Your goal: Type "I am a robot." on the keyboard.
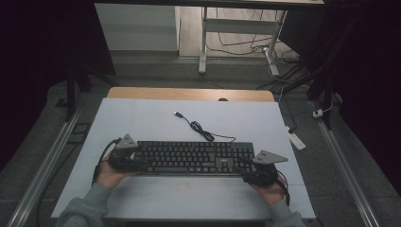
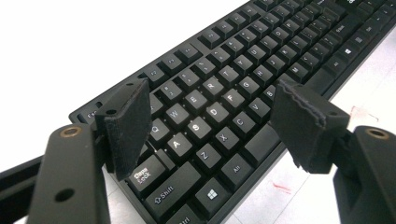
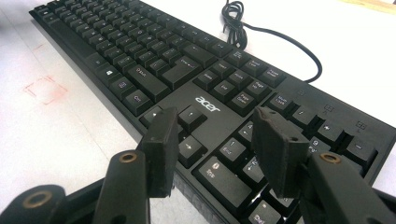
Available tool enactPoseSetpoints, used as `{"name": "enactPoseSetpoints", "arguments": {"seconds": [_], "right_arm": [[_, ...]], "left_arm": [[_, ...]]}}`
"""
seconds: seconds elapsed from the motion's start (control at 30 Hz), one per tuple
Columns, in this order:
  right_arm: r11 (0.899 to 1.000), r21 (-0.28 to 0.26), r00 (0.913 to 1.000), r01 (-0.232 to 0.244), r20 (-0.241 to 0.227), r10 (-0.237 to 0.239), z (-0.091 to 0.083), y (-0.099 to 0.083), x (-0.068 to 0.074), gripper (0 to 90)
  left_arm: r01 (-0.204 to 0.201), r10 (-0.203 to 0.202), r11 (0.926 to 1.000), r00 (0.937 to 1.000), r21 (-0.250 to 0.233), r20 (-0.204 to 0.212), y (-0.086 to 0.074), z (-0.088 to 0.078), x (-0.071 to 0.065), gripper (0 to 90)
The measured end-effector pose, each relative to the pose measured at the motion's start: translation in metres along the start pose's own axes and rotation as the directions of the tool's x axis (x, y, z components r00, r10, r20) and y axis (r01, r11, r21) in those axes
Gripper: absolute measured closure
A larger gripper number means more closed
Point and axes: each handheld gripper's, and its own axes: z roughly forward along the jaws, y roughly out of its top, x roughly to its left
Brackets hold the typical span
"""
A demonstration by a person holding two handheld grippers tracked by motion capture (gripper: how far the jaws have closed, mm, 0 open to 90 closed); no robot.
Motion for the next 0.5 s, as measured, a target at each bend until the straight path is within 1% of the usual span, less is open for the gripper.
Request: {"name": "enactPoseSetpoints", "arguments": {"seconds": [0.1, 0.27, 0.4, 0.5], "right_arm": [[1.000, -0.007, 1.0000, -0.004, -0.003, 0.004, -0.001, 0.000, -0.001, 51.3], [1.000, -0.008, 1.0000, -0.010, 0.000, 0.010, 0.000, 0.000, -0.001, 51.3], [1.000, -0.005, 1.0000, -0.009, 0.001, 0.009, 0.000, 0.000, -0.001, 51.3], [1.000, -0.001, 1.0000, -0.007, 0.000, 0.007, 0.000, 0.000, -0.001, 51.4]], "left_arm": [[0.007, -0.007, 0.9999, 0.9999, -0.016, 0.012, 0.001, -0.001, -0.001, 30.6], [0.023, -0.021, 0.9989, 0.9985, -0.040, 0.050, 0.003, -0.002, -0.004, 33.2], [0.030, -0.026, 0.9982, 0.9958, -0.053, 0.088, 0.004, 0.000, -0.008, 38.5], [0.011, -0.006, 0.9988, 0.9941, -0.048, 0.108, 0.005, 0.002, -0.013, 45.9]]}}
